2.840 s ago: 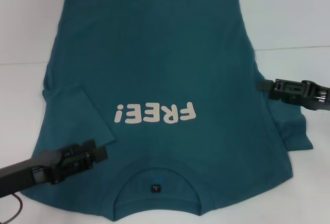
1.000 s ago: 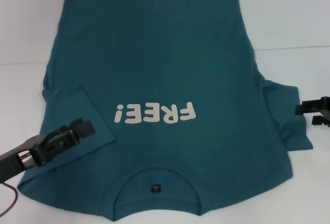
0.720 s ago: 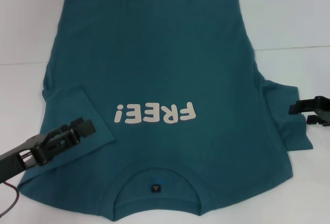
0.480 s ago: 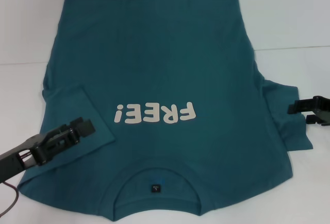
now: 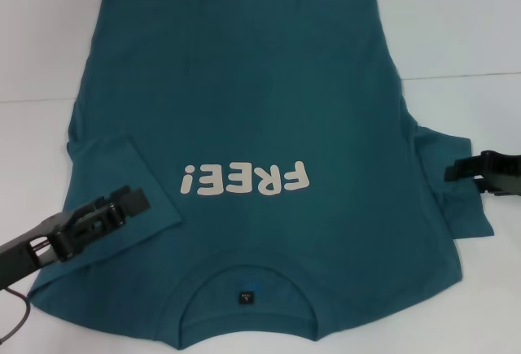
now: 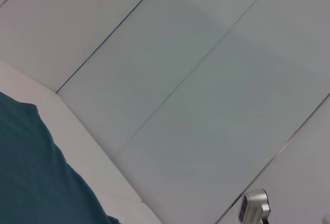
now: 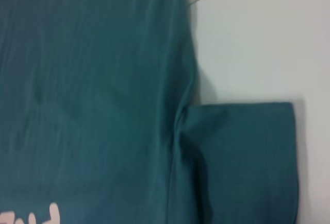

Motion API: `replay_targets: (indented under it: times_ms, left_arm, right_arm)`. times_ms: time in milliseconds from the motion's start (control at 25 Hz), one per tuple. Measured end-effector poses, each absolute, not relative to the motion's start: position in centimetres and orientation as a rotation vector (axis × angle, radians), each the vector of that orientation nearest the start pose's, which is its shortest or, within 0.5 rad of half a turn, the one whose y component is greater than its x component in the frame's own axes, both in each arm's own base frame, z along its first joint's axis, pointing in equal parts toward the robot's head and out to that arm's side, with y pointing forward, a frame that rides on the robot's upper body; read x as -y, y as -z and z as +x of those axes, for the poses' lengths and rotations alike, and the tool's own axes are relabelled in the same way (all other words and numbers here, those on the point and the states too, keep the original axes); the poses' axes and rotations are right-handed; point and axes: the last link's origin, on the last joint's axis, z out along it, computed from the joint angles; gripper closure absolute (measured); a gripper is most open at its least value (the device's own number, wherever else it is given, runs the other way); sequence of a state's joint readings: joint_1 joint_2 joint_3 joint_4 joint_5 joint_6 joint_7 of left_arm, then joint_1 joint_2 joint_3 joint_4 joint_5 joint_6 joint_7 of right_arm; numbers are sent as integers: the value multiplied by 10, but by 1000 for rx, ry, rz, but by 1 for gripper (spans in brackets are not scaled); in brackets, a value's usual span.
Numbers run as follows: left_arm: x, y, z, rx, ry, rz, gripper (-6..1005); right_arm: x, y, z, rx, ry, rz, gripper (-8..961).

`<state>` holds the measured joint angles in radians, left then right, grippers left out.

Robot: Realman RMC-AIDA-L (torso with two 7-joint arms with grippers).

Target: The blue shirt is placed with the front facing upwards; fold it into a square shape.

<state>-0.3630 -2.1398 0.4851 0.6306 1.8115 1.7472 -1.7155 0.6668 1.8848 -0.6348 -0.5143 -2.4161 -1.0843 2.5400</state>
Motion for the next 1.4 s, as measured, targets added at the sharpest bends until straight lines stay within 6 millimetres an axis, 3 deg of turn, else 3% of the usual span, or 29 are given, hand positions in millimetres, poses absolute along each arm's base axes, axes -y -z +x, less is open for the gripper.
replay_targets:
  times_ms: [280,480,800,1040,1400]
  left_arm:
    - [-278,-19,-282,1248,1307,-2320,278]
    - [-278,-19,-282,1251,1308,-2318,278]
    - [-278,-19,-282,1250,1308,-2318,279]
    - [-277,-19,-284,1254,1307,-2313,279]
    - [-275,-20,-286,1260,1309,-2305,278]
  right_arm:
    - [-398,-63,341,-1824,-263,-1813,436]
    - [-398,-64,342,-1824,-259,-1812,636]
    - [-396,-65,345,-1825,-247,-1808,879]
    - [-394,-72,348,-1825,-254,-1797,938]
    - [-395,-93,354,-1814,-320,-1726,938]
